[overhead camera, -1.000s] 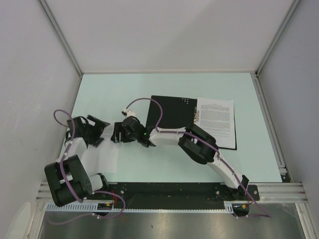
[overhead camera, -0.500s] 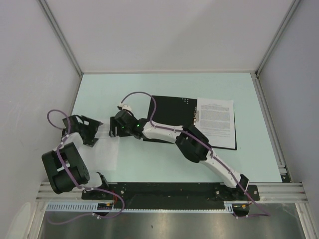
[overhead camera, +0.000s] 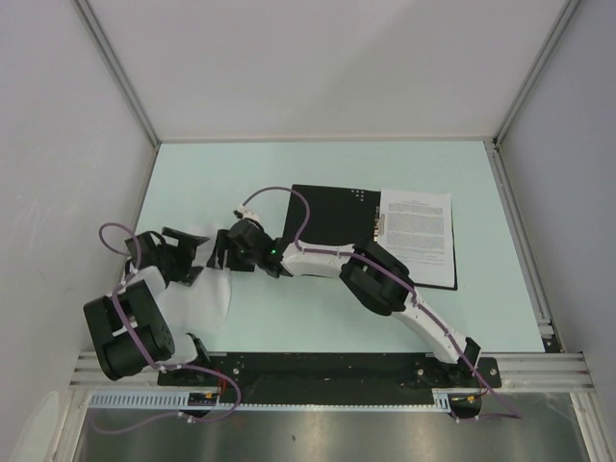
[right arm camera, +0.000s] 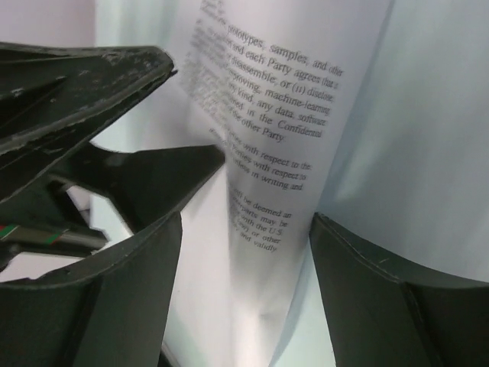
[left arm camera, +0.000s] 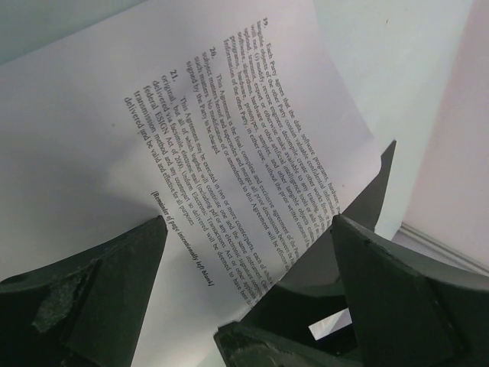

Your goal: Put the files into the folder

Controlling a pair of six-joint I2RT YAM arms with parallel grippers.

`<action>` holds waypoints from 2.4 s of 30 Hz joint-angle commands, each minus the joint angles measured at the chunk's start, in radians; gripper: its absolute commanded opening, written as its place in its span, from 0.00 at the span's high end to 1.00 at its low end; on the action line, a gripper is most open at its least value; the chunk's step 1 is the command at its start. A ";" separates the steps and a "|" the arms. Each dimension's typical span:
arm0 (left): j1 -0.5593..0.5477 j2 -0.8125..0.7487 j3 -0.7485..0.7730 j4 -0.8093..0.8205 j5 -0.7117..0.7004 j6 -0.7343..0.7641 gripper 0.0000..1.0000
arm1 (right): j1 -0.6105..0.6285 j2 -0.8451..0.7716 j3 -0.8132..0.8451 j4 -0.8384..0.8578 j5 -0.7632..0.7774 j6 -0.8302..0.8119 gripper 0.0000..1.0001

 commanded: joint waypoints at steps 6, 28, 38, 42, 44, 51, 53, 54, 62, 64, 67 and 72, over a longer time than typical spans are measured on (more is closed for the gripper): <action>-0.004 -0.014 -0.092 -0.116 0.054 -0.015 0.01 | 0.004 -0.125 -0.413 0.386 -0.118 0.139 0.27; -0.007 -0.059 -0.106 -0.100 0.124 -0.024 0.00 | -0.021 -0.237 -0.624 0.722 -0.100 0.042 0.48; -0.007 -0.065 -0.100 -0.094 0.143 -0.020 0.00 | -0.033 -0.234 -0.662 0.806 -0.114 0.068 0.57; -0.007 -0.076 -0.100 -0.094 0.150 -0.018 0.00 | -0.027 -0.231 -0.662 0.836 -0.114 0.070 0.69; -0.014 -0.080 -0.095 -0.094 0.155 -0.017 0.00 | -0.029 -0.230 -0.660 0.843 -0.109 0.070 0.71; -0.114 -0.134 0.009 -0.146 0.100 0.100 0.00 | -0.055 -0.262 -0.662 0.736 -0.112 -0.026 0.97; -0.172 -0.192 0.050 -0.136 0.074 0.152 0.00 | -0.071 -0.297 -0.662 0.634 -0.140 -0.144 1.00; -0.197 -0.216 0.062 -0.119 0.065 0.166 0.01 | -0.078 -0.344 -0.662 0.589 -0.146 -0.187 1.00; -0.500 -0.225 0.312 -0.116 -0.067 0.347 0.01 | -0.271 -0.616 -0.660 -0.076 -0.262 -0.470 1.00; -0.551 -0.174 0.383 -0.110 -0.052 0.353 0.00 | -0.366 -0.665 -0.662 -0.255 -0.286 -0.540 1.00; -0.652 -0.041 0.496 -0.112 0.004 0.353 0.00 | -0.478 -0.748 -0.662 -0.455 -0.258 -0.665 1.00; -0.810 0.219 0.677 -0.139 0.091 0.324 0.00 | -0.676 -0.819 -0.662 -0.661 -0.200 -0.844 1.00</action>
